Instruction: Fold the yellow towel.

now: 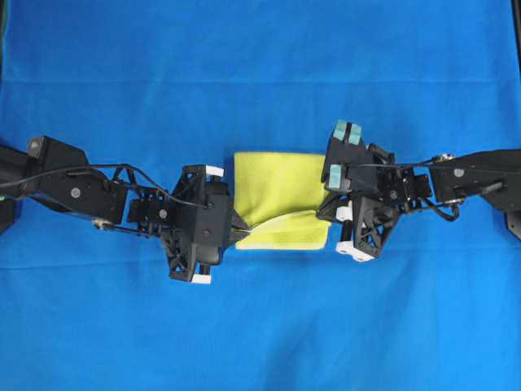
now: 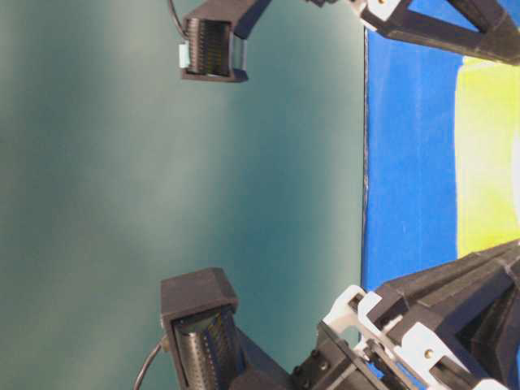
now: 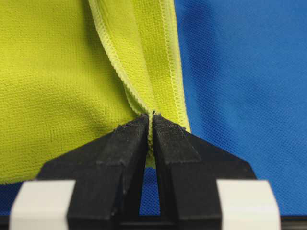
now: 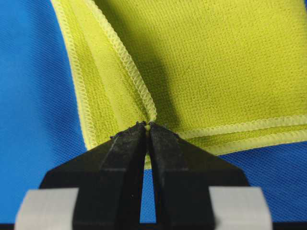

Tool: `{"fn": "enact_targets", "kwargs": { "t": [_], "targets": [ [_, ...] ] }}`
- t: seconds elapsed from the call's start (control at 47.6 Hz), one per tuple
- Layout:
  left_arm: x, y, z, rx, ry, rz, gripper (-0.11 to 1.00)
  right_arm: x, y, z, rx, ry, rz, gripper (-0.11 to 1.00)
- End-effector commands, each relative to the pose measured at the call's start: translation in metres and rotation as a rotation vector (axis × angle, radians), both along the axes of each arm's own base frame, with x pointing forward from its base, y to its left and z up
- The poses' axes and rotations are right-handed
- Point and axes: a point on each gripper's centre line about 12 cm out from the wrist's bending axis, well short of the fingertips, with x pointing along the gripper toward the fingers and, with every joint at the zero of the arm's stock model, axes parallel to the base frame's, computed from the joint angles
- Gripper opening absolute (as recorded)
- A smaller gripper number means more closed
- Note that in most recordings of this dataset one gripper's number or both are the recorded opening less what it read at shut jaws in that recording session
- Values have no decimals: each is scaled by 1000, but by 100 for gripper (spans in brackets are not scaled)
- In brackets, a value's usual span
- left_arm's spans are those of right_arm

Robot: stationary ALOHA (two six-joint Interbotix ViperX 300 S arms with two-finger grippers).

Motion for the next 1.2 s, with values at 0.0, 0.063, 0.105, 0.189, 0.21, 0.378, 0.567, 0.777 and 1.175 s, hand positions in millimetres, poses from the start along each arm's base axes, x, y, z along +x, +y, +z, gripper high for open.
{"fn": "enact_targets", "kwargs": {
  "t": [0.0,0.063,0.105,0.189,0.21,0.378,0.567,0.777,1.175],
  "targets": [
    [1,-3,7,-3,-23,-7,4,5,1,3,1,-17,4,4],
    [1,-3,7,-3,-23,-7,7,6,2,2,1,-15,6,4],
    [1,-3,7,-3,-23,-7,12,7,3,1,2,-17,9,4],
    [1,-3,8,-4,-26,-7,27,8,4,2,2,-20,12,5],
    [1,-3,8,-4,-26,-7,30,9,5,2,2,-23,15,5],
    [1,-3,9,-3,-27,-8,45,11,10,5,5,-30,28,44],
    [-1,-3,22,0,-48,-14,45,14,18,25,5,-80,50,55],
    [-9,-2,60,-2,-90,-20,45,9,16,73,-25,-162,65,55],
    [-66,7,138,5,-285,-42,45,-38,2,154,-175,-375,115,55]
  ]
}}
